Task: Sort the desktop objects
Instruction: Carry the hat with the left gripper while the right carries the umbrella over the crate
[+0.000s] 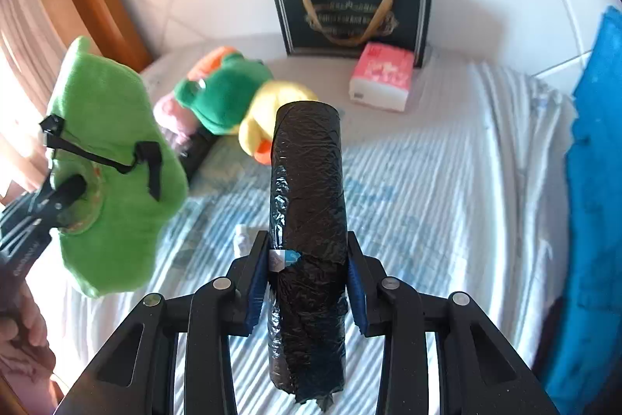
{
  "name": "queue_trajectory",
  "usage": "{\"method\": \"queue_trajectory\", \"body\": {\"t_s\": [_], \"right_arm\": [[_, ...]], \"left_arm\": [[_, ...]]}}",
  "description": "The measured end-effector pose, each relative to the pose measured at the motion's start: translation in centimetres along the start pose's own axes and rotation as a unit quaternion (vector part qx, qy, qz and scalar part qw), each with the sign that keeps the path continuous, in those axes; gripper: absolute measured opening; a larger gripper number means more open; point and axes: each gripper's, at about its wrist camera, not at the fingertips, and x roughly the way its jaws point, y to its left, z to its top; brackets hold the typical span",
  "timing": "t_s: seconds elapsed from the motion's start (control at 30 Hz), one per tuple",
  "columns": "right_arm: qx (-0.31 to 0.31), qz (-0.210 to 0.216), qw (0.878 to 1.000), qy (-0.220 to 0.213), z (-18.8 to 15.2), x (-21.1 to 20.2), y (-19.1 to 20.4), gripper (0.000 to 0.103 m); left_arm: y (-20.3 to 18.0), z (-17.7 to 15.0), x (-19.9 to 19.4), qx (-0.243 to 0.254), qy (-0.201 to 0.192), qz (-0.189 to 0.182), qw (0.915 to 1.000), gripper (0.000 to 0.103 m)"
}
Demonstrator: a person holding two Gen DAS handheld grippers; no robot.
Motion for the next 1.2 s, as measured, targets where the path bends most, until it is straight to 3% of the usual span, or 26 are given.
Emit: {"method": "queue_trajectory", "body": {"t_s": [0.27, 0.6, 0.93, 1.2], "right_arm": [[0.001, -0.03, 0.994, -0.102, -2.8, -10.2, 0.5, 0.035], [0.01, -0.073, 0.975, -0.208, -5.9, -21.6, -3.1, 0.035], [0.056, -0.146, 0.946, -0.286, -9.5, -31.3, -11.7, 0.035], [0.101, -0.23, 0.919, -0.304, -12.9, -36.4, -20.4, 0.035]], "left_arm": [[-4.7, 1.1, -6.2, 0.027, -0.052, -0.029, 0.9978, 0.015], [-13.3, 2.8, -11.9, 0.061, -0.115, -0.088, 0.9875, 0.015], [-25.6, 5.6, -17.6, 0.089, -0.171, -0.166, 0.967, 0.015], [-36.7, 6.3, -21.9, 0.121, -0.184, -0.244, 0.9446, 0.015]]}}
